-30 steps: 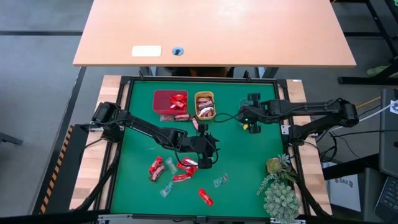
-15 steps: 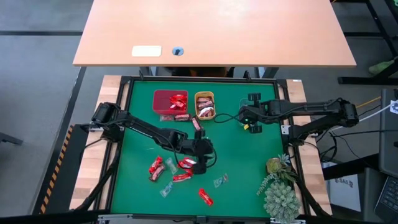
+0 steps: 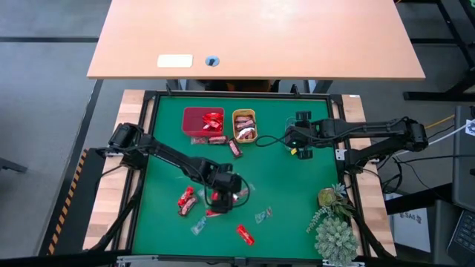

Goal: Sort candy
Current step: Put the red chocolate bar into the red bin

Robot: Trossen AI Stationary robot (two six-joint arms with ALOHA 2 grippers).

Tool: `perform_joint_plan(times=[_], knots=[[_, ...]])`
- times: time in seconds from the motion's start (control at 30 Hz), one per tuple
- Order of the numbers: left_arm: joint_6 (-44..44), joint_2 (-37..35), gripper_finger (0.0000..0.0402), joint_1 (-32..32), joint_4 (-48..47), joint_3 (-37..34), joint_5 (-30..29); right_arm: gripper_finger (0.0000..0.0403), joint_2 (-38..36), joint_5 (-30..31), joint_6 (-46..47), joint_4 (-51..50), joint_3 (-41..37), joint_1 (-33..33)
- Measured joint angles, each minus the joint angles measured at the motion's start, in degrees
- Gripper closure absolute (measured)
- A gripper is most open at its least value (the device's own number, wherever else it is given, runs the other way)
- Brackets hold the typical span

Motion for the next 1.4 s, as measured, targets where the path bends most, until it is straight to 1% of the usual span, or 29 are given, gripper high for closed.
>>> perform_joint_plan(times=[0.13, 0.3, 0.37, 0.47, 0.57, 0.73, 0.9, 1.03, 1.3, 1.4], knots=[[0.5, 0.0, 0.0246, -0.2, 0.4, -2.1, 0.0, 0.0215, 0.0, -2.5, 0.0, 0.1, 0.0, 0.0], [0.5, 0.0, 0.0246, -0.2, 2.5, -4.6, -0.1, 0.0214, 0.0, -7.3, 0.0, 0.2, 0.0, 0.0], [0.5, 0.0, 0.0246, -0.2, 3.2, -5.5, -0.1, 0.0214, 0.0, -8.3, 0.0, 0.2, 0.0, 0.0], [0.9, 0.0, 0.0246, -0.2, 5.0, -7.1, 0.0, 0.0214, 0.0, -9.0, 0.0, 0.2, 0.0, 0.0], [3.1, 0.0, 0.0246, -0.2, 6.7, -8.5, 0.0, 0.0214, 0.0, -9.0, 0.0, 0.3, 0.0, 0.0], [3.8, 0.0, 0.0247, -0.2, 6.9, -8.6, -0.1, 0.0214, 0.0, -9.0, 0.0, 0.4, 0.0, 0.0], [6.5, 0.5, 0.0248, -0.2, 7.3, -8.6, -0.1, 0.0214, 0.0, -9.0, 0.0, 0.4, 0.0, 0.0], [6.5, 1.0, 0.0265, -0.1, 7.6, -8.6, -0.3, 0.0214, 0.0, -9.0, 0.0, 0.4, 0.0, 0.0], [6.2, 1.0, 0.0322, -0.1, 8.7, -8.6, -0.3, 0.0214, 0.0, -9.1, 0.0, 0.5, 0.0, 0.0], [4.1, 1.0, 0.0337, -0.1, 9.3, -8.6, -0.3, 0.0214, 0.0, -9.1, 0.0, 0.5, 0.0, 0.0]])
